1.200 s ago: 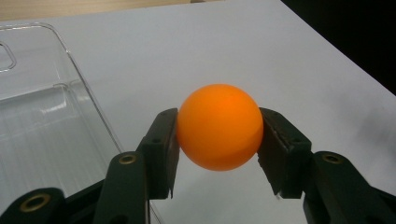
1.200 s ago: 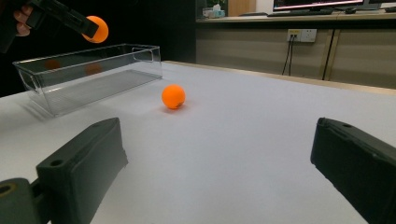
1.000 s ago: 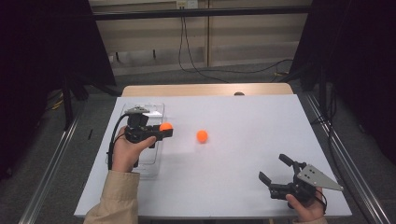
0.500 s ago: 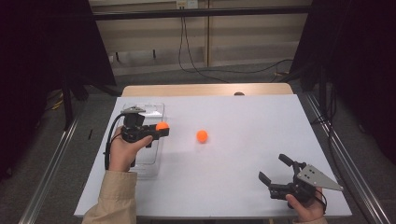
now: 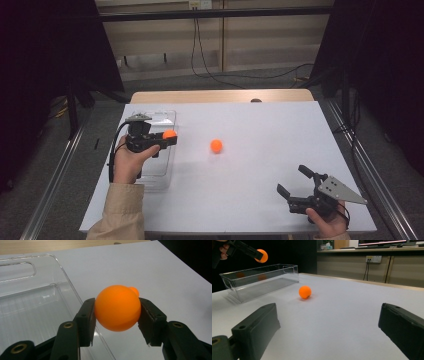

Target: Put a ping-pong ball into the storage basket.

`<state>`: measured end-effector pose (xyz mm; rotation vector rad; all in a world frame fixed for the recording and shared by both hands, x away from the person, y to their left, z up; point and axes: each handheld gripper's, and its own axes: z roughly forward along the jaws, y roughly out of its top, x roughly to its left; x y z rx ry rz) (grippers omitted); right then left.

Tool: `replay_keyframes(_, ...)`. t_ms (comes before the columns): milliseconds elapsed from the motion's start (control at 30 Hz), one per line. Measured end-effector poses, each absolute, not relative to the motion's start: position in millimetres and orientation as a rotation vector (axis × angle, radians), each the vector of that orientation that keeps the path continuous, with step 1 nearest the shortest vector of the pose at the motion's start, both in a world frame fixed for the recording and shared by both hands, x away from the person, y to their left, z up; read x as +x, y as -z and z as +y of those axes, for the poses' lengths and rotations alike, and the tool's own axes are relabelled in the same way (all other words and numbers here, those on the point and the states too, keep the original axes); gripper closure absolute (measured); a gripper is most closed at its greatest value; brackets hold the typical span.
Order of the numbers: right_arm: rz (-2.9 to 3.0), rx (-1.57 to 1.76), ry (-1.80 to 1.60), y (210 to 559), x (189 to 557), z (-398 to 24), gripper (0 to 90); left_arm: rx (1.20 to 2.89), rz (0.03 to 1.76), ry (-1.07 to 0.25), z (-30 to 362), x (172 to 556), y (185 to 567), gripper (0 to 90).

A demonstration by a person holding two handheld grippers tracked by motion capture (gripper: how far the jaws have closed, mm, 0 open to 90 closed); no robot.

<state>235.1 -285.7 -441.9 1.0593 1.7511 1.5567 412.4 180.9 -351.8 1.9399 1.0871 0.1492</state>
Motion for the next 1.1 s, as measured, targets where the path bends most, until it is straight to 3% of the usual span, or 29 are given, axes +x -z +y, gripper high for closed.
replay_keyframes(1100,1.744,1.063,-1.563,441,235,-286,2.1,1.930,1.133,-0.202,197,416,356,50.7)
